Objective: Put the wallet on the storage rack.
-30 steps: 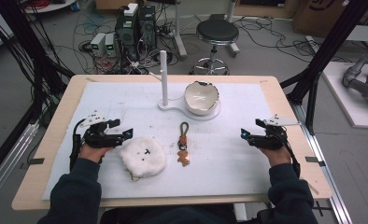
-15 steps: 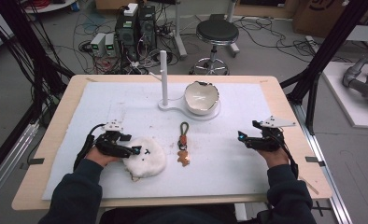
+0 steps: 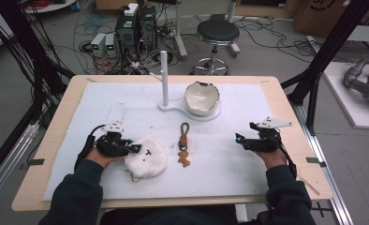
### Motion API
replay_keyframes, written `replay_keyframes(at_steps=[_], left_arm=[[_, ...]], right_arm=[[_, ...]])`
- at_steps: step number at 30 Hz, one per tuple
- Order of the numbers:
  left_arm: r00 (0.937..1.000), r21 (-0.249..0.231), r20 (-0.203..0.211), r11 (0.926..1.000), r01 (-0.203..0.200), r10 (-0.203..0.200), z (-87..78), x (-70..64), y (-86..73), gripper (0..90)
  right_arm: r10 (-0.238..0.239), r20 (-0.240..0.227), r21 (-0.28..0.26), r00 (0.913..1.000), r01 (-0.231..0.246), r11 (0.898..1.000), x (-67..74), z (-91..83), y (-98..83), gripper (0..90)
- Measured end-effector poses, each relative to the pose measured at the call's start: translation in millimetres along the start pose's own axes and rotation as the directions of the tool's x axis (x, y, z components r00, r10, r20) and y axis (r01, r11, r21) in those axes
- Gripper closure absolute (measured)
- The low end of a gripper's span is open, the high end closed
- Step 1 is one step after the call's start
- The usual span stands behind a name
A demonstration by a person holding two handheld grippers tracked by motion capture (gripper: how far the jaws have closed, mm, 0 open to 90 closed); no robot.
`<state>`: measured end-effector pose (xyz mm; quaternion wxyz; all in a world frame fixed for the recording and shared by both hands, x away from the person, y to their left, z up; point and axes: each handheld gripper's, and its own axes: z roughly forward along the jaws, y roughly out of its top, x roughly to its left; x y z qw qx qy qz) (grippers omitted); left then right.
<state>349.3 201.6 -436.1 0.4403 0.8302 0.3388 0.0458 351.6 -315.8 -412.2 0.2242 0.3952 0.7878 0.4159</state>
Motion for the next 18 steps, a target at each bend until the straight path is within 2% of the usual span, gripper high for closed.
replay_keyframes(at_steps=[3,4,7,8,11,12,13,15,16,17,18], left_arm=[[0.9995,-0.061,-0.031,0.9981,-0.006,0.004,-4.2,-3.9,7.0,75.7],[0.9992,-0.105,-0.040,0.9945,0.001,-0.005,-5.9,-5.6,9.7,76.1],[0.9983,-0.194,-0.057,0.9810,0.001,-0.013,-10.7,-9.3,15.3,76.5],[0.9981,-0.225,-0.059,0.9744,0.005,-0.019,-11.6,-10.2,16.6,76.5],[0.9975,-0.282,-0.065,0.9595,0.007,-0.026,-13.6,-11.9,18.5,76.5],[0.9971,-0.309,-0.070,0.9511,0.004,-0.028,-14.5,-13.1,19.4,76.4],[0.9970,-0.324,-0.072,0.9462,0.003,-0.027,-15.1,-13.9,20.1,76.4],[0.9965,-0.372,-0.079,0.9284,-0.004,-0.027,-16.1,-17.1,22.3,76.4],[0.9964,-0.402,-0.080,0.9154,-0.008,-0.026,-16.2,-19.8,23.8,76.4],[0.9962,-0.421,-0.085,0.9068,-0.020,-0.018,-16.0,-22.1,25.2,76.4],[0.9961,-0.456,-0.088,0.8891,-0.036,-0.005,-13.1,-27.2,27.4,76.3]], right_arm=[[0.005,-0.007,0.002,1.0000,-0.005,1.000,1.9,1.2,1.0,22.1],[0.002,-0.015,0.001,0.9999,-0.002,1.000,1.9,1.9,1.1,22.1],[0.008,-0.040,-0.001,0.9992,-0.008,1.000,5.0,4.2,2.5,22.1],[0.003,-0.046,-0.003,0.9989,-0.003,1.000,6.0,5.1,3.0,22.1],[-0.008,-0.076,-0.001,0.9971,0.008,1.000,13.0,8.4,6.0,22.0],[-0.013,-0.085,-0.002,0.9963,0.012,1.000,14.7,9.2,6.9,22.1],[-0.014,-0.102,-0.006,0.9947,0.013,1.000,18.2,10.7,8.5,22.1],[-0.012,-0.135,-0.013,0.9907,0.010,1.000,24.4,13.6,11.6,22.1],[-0.012,-0.151,-0.015,0.9884,0.010,1.000,26.9,15.0,13.1,22.1],[-0.001,-0.185,-0.017,0.9828,-0.002,1.000,32.0,17.5,15.8,22.6],[0.003,-0.244,-0.024,0.9697,-0.009,1.000,40.8,23.0,20.3,24.2]])
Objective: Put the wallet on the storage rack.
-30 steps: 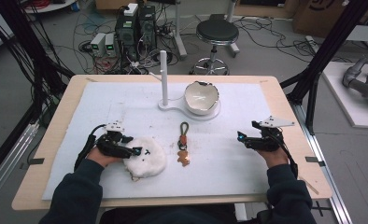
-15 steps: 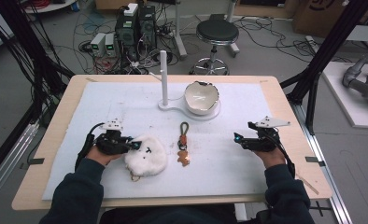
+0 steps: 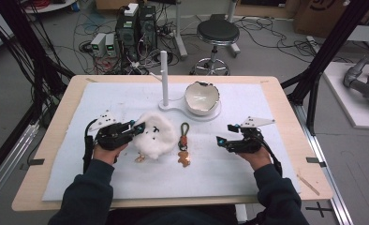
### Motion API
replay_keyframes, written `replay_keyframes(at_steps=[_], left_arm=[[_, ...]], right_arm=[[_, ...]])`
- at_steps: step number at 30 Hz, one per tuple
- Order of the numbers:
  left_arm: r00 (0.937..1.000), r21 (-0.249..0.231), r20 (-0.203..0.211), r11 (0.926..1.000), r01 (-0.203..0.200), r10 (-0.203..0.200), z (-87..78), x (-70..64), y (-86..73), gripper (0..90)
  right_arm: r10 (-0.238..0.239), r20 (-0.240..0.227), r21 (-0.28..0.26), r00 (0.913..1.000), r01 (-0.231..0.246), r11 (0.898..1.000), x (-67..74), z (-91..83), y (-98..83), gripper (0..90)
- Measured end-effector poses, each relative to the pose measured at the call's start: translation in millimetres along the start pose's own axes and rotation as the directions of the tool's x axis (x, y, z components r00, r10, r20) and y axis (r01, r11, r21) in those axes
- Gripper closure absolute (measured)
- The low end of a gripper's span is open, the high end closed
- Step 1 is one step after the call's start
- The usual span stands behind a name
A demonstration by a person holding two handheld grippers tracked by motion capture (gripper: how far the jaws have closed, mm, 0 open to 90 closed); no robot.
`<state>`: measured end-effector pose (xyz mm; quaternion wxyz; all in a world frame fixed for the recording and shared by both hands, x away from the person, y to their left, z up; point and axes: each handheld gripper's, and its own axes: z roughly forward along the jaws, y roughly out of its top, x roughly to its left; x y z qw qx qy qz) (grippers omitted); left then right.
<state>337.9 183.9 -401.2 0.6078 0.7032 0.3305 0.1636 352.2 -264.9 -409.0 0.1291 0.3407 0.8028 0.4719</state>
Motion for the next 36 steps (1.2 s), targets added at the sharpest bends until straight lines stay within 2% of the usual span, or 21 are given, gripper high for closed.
replay_keyframes(at_steps=[1,5,8,11,12,13,14,15,16,18,19,21,22,23,24,25,26,29,32,34,36], left_arm=[[1.0000,0.000,0.000,1.0000,0.000,0.000,0.0,0.0,0.0,76.3],[0.9985,-0.038,0.018,0.9980,-0.050,0.051,11.6,-14.1,0.7,76.2],[0.9968,-0.057,0.037,0.9960,-0.069,0.071,20.3,-22.3,0.8,76.1],[0.9948,-0.058,0.055,0.9949,-0.082,0.085,27.3,-27.8,-0.3,76.0],[0.9941,-0.058,0.060,0.9945,-0.087,0.090,30.1,-30.1,-0.9,76.0],[0.9937,-0.057,0.061,0.9943,-0.090,0.093,31.6,-31.1,-1.3,76.0],[0.9933,-0.058,0.071,0.9945,-0.087,0.091,33.5,-32.5,-1.7,75.9],[0.9930,-0.059,0.073,0.9944,-0.088,0.092,34.1,-33.1,-1.7,75.9],[0.9926,-0.065,0.080,0.9942,-0.086,0.091,35.6,-35.0,-2.0,75.9],[0.9911,-0.067,0.095,0.9940,-0.087,0.093,37.4,-36.8,-2.3,75.9],[0.9910,-0.065,0.096,0.9941,-0.087,0.093,38.2,-37.6,-2.6,75.9],[0.9908,-0.046,0.103,0.9954,-0.084,0.088,40.8,-38.1,-4.3,74.9],[0.9913,-0.033,0.099,0.9959,-0.084,0.087,41.5,-37.8,-4.9,71.3],[0.9924,-0.021,0.093,0.9966,-0.079,0.081,42.3,-37.6,-5.4,71.3],[0.9943,0.006,0.085,0.9978,-0.066,0.065,43.7,-36.2,-6.3,67.0],[0.9956,0.023,0.076,0.9981,-0.057,0.055,44.5,-35.1,-6.7,59.9],[0.9978,0.049,0.055,0.9980,-0.040,0.037,45.2,-33.0,-6.9,46.6],[0.9987,0.073,0.032,0.9964,-0.042,0.040,43.2,-28.4,-2.9,42.3],[0.9968,0.068,0.060,0.9960,-0.057,0.053,42.3,-27.9,4.7,40.8],[0.9933,0.076,0.090,0.9939,-0.079,0.072,43.5,-29.3,10.0,38.8],[0.9892,0.075,0.123,0.9931,-0.090,0.080,43.8,-29.7,13.0,37.3]], right_arm=[[0.000,0.000,0.000,1.0000,0.000,1.000,0.0,0.0,0.0,24.2],[-0.004,-0.102,-0.007,0.9947,0.003,1.000,18.4,16.7,8.8,25.6],[-0.007,-0.154,-0.006,0.9880,0.006,1.000,28.3,26.4,13.4,27.1],[0.010,-0.216,-0.004,0.9764,-0.011,1.000,34.8,35.4,15.4,29.1],[0.024,-0.258,0.001,0.9658,-0.024,1.000,37.2,38.8,16.0,33.7],[0.024,-0.258,0.001,0.9658,-0.024,1.000,37.2,38.8,16.0,33.7],[0.033,-0.303,-0.008,0.9525,-0.037,0.999,38.7,41.5,16.3,35.6],[0.033,-0.303,-0.008,0.9525,-0.037,0.999,38.7,41.5,16.3,35.6],[0.031,-0.327,0.000,0.9445,-0.032,0.999,40.9,44.2,16.9,39.6],[0.027,-0.334,0.004,0.9423,-0.027,1.000,41.7,45.8,16.7,41.8],[0.026,-0.348,0.022,0.9371,-0.020,1.000,43.5,48.0,16.6,46.4],[-0.010,-0.365,0.034,0.9310,0.025,0.999,45.8,50.4,16.6,61.7],[-0.048,-0.340,0.038,0.9391,0.065,0.997,47.4,49.2,17.8,71.4],[-0.048,-0.340,0.038,0.9391,0.065,0.997,47.4,49.2,17.8,71.4],[-0.057,-0.324,0.040,0.9444,0.074,0.996,47.3,48.2,18.2,74.3],[-0.065,-0.292,0.049,0.9542,0.083,0.995,46.8,46.2,18.6,76.5],[-0.079,-0.272,0.053,0.9590,0.097,0.994,46.1,44.9,18.8,77.4],[-0.130,-0.207,0.062,0.9698,0.145,0.987,43.5,40.0,19.7,78.6],[-0.186,-0.187,0.041,0.9646,0.197,0.980,45.5,36.2,22.8,78.7],[-0.223,-0.188,0.031,0.9565,0.233,0.972,48.9,34.6,25.3,78.7],[-0.267,-0.191,0.021,0.9446,0.276,0.961,52.6,33.3,27.3,78.8]])
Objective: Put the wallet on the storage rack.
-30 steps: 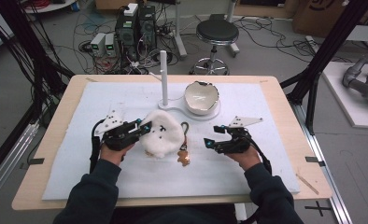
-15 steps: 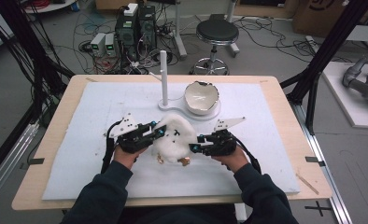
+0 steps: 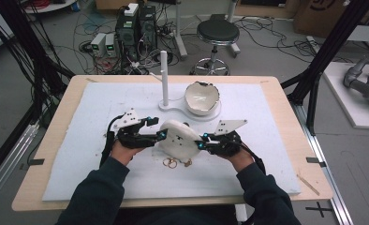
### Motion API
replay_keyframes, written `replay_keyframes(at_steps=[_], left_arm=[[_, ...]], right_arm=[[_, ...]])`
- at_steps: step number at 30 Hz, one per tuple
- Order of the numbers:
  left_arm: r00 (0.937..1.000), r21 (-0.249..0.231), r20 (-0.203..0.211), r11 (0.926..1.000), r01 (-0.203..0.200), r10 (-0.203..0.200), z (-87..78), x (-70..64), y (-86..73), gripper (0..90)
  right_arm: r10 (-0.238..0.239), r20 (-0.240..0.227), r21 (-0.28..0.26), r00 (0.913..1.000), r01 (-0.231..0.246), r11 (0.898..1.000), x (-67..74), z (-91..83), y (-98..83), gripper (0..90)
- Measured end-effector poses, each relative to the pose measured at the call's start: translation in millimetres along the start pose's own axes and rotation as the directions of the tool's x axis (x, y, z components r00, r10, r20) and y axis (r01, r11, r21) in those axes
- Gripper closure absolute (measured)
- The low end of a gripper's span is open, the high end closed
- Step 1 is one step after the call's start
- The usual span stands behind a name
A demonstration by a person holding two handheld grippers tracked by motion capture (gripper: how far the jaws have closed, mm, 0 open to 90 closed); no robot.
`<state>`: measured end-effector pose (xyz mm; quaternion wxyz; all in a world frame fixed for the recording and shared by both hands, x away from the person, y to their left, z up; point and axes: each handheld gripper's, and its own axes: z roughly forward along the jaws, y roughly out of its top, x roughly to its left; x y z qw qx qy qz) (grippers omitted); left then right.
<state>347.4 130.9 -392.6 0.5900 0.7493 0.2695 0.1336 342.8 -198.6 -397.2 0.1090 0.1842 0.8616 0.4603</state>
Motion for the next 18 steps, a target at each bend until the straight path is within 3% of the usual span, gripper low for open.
replay_keyframes(at_steps=[1,3,4,7,9,11,12,13,15,18], left_arm=[[0.9998,0.002,0.019,1.0000,0.001,-0.001,0.3,0.1,0.6,36.5],[0.9994,0.044,0.035,0.9990,-0.003,0.001,2.4,-0.1,0.3,35.4],[0.9978,0.081,0.067,0.9967,-0.002,-0.003,5.6,-0.6,-1.9,35.6],[0.9963,0.108,0.076,0.9930,-0.049,0.041,6.5,-3.5,-3.4,58.9],[0.9948,0.078,0.092,0.9957,-0.050,0.043,2.6,-2.4,-2.0,70.5],[0.9938,0.044,0.095,0.9972,-0.061,0.057,-0.2,-3.5,-0.1,73.5],[0.9927,0.022,0.102,0.9975,-0.067,0.064,-1.8,-4.0,0.9,74.2],[0.9924,0.006,0.106,0.9979,-0.064,0.063,-2.7,-4.3,1.3,74.7],[0.9906,-0.048,0.124,0.9975,-0.052,0.058,-5.9,-4.0,3.4,75.0],[0.9884,-0.088,0.138,0.9947,-0.053,0.065,-8.6,-4.8,4.6,75.1]], right_arm=[[-0.014,-0.003,0.001,0.9999,0.014,1.000,1.7,-0.6,1.4,78.8],[-0.050,-0.006,-0.004,0.9987,0.050,0.999,4.5,-1.7,3.8,78.8],[-0.063,-0.010,-0.006,0.9980,0.063,0.998,4.9,-2.4,4.8,78.7],[-0.084,-0.026,-0.037,0.9961,0.083,0.996,7.4,-4.0,7.6,78.7],[-0.061,-0.021,-0.043,0.9979,0.060,0.997,6.3,-5.6,6.9,77.6],[-0.021,-0.030,-0.077,0.9993,0.019,0.997,2.8,-8.2,6.2,74.5],[-0.013,-0.034,-0.090,0.9993,0.010,0.996,1.5,-8.8,6.2,69.9],[0.021,-0.041,-0.108,0.9989,-0.025,0.994,-0.1,-9.3,6.1,59.5],[0.074,-0.049,-0.120,0.9960,-0.080,0.990,-2.9,-8.8,4.9,49.1],[0.121,-0.068,-0.152,0.9903,-0.130,0.980,-5.6,-7.4,0.7,41.4]])
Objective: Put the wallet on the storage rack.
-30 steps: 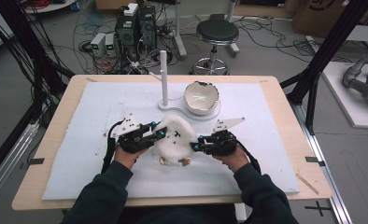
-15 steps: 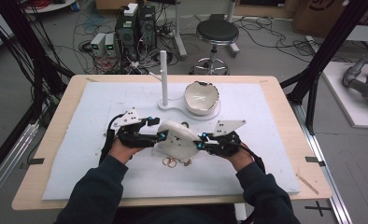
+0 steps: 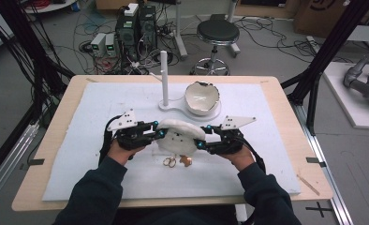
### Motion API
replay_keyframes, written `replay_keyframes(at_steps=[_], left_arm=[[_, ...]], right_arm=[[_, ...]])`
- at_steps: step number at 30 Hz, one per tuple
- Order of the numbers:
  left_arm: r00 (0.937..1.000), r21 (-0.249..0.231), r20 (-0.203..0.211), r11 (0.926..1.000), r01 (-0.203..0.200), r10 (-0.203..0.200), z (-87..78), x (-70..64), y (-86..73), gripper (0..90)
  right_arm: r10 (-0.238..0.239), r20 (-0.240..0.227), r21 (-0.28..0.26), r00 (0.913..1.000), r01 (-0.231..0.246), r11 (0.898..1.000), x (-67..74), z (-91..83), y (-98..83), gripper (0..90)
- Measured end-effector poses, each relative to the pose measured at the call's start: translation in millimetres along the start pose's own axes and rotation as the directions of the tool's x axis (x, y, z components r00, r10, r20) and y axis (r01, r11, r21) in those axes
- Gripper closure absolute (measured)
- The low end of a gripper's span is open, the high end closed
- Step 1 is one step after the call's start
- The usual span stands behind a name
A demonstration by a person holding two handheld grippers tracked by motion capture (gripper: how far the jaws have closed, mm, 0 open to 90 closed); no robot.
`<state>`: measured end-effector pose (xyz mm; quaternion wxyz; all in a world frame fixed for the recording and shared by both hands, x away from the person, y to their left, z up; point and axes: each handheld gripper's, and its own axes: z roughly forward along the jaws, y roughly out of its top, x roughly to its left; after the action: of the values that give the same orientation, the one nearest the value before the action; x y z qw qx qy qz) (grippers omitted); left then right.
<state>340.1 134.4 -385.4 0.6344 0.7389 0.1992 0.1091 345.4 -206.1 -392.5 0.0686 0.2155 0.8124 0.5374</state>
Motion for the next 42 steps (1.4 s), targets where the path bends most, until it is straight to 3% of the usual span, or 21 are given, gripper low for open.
replay_keyframes(at_steps=[5,7,8,9,11,13,14,15,17,21,28,31,32,33,35,38,40,42], left_arm=[[0.9999,-0.053,0.012,0.9986,0.010,-0.009,0.0,-1.1,0.6,75.3],[0.9999,-0.056,0.010,0.9983,0.011,-0.011,0.3,-1.6,0.6,75.3],[0.9999,-0.052,0.006,0.9986,0.011,-0.010,0.4,-1.2,0.1,75.3],[0.9999,-0.054,0.002,0.9984,0.016,-0.016,0.6,-0.9,-0.6,75.3],[0.9988,-0.055,-0.017,0.9975,0.044,-0.045,0.7,1.1,-5.1,74.4],[0.9961,-0.010,-0.050,0.9973,0.072,-0.073,3.1,4.0,-8.8,68.5],[0.9931,0.018,-0.077,0.9959,0.089,-0.088,4.2,5.4,-9.9,56.8],[0.9914,0.027,-0.091,0.9950,0.097,-0.094,4.4,6.3,-10.4,56.8],[0.9861,0.026,-0.120,0.9926,0.119,-0.115,1.1,9.9,-9.9,48.7],[0.9750,0.014,-0.180,0.9907,0.135,-0.130,-11.7,18.0,-9.1,45.9],[0.9409,0.002,-0.303,0.9872,0.159,-0.151,-39.6,33.7,-11.3,45.8],[0.9285,0.005,-0.337,0.9860,0.167,-0.155,-47.0,38.6,-13.6,46.2],[0.9240,0.008,-0.350,0.9857,0.168,-0.155,-48.5,40.0,-14.5,46.3],[0.9210,0.011,-0.358,0.9854,0.170,-0.155,-49.5,40.8,-15.1,46.3],[0.9144,0.022,-0.374,0.9841,0.176,-0.155,-51.6,43.3,-16.7,46.4],[0.9102,0.027,-0.380,0.9816,0.189,-0.165,-52.5,46.0,-19.4,46.4],[0.9113,0.030,-0.376,0.9807,0.193,-0.168,-51.7,46.7,-20.6,46.4],[0.9111,0.032,-0.376,0.9801,0.196,-0.170,-51.0,46.8,-21.0,46.4]], right_arm=[[0.054,-0.059,-0.027,0.9968,-0.055,0.998,-1.7,0.9,-0.6,40.7],[0.066,-0.072,-0.035,0.9952,-0.068,0.997,-2.6,1.3,-1.0,44.2],[0.065,-0.091,-0.038,0.9937,-0.068,0.997,-3.2,0.5,-1.3,56.0],[0.065,-0.091,-0.038,0.9937,-0.068,0.997,-3.2,0.5,-1.3,56.0],[0.053,-0.106,-0.042,0.9929,-0.058,0.997,-3.4,-0.5,-1.3,68.5],[0.036,-0.092,-0.041,0.9951,-0.040,0.998,-2.7,-1.6,-0.7,73.2],[0.026,-0.067,-0.036,0.9974,-0.028,0.999,-2.7,-3.4,-0.2,74.5],[0.026,-0.067,-0.036,0.9974,-0.028,0.999,-2.7,-3.4,-0.2,74.5],[0.020,-0.043,-0.049,0.9989,-0.022,0.999,-3.6,-8.0,1.0,75.0],[-0.012,0.010,-0.085,0.9999,0.013,0.996,-2.9,-18.7,6.8,75.4],[-0.057,0.115,-0.083,0.9917,0.067,0.994,-3.7,-36.7,26.1,77.1],[-0.081,0.180,-0.058,0.9803,0.093,0.994,-8.5,-41.6,38.2,78.0],[-0.117,0.237,-0.019,0.9645,0.125,0.992,-11.5,-44.0,47.7,78.1],[-0.117,0.237,-0.019,0.9645,0.125,0.992,-11.5,-44.0,47.7,78.1],[-0.158,0.276,0.015,0.9481,0.160,0.987,-15.8,-46.3,57.5,78.1],[-0.179,0.321,0.042,0.9301,0.175,0.984,-26.8,-51.2,75.2,78.0],[-0.183,0.324,0.053,0.9283,0.175,0.983,-29.0,-51.8,78.4,78.0],[-0.208,0.344,0.080,0.9157,0.192,0.978,-36.5,-50.8,88.3,77.9]])
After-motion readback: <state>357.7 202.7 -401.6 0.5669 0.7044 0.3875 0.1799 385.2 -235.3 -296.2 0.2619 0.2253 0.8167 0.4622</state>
